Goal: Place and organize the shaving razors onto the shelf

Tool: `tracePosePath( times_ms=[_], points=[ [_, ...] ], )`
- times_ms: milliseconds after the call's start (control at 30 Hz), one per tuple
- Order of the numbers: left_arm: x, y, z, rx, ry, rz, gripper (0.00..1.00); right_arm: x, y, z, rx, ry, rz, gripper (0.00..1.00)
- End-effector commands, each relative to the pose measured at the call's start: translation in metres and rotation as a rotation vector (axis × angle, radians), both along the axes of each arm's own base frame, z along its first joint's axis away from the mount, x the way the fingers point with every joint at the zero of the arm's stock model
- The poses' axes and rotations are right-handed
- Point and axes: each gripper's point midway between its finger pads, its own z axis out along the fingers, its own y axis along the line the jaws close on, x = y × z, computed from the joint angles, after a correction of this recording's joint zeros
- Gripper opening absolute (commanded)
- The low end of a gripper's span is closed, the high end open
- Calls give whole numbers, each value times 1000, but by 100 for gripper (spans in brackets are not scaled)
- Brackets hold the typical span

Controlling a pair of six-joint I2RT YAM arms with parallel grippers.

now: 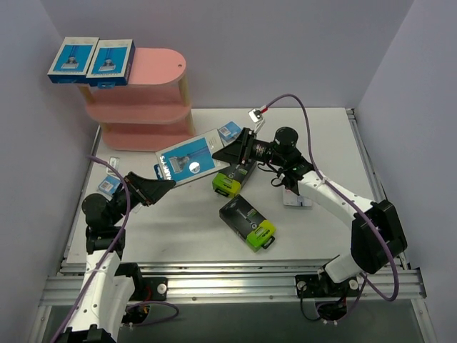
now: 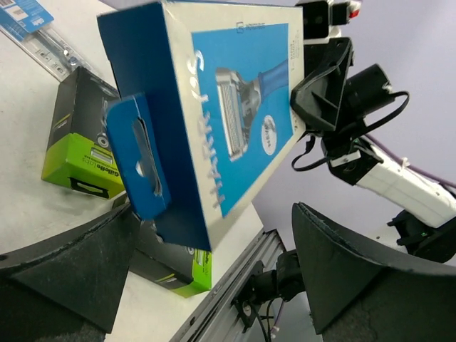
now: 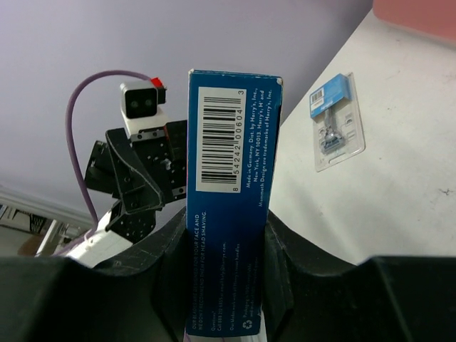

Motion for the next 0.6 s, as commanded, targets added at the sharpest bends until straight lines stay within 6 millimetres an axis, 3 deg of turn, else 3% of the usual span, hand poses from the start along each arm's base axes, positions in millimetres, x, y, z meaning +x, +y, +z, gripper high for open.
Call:
tracePosePath(
  times_ms=[0,167,567],
  points=[
    [-3,-4,15,69,-74,-25,97,-22,3,38,22,-127,123,0],
    [-3,-6,16,119,-82,-36,100,-27,5,31,2,-136,171,0],
    [-7,-9,19,147,-77,-55,73,-14,-2,17,-63,-106,154,0]
  ],
)
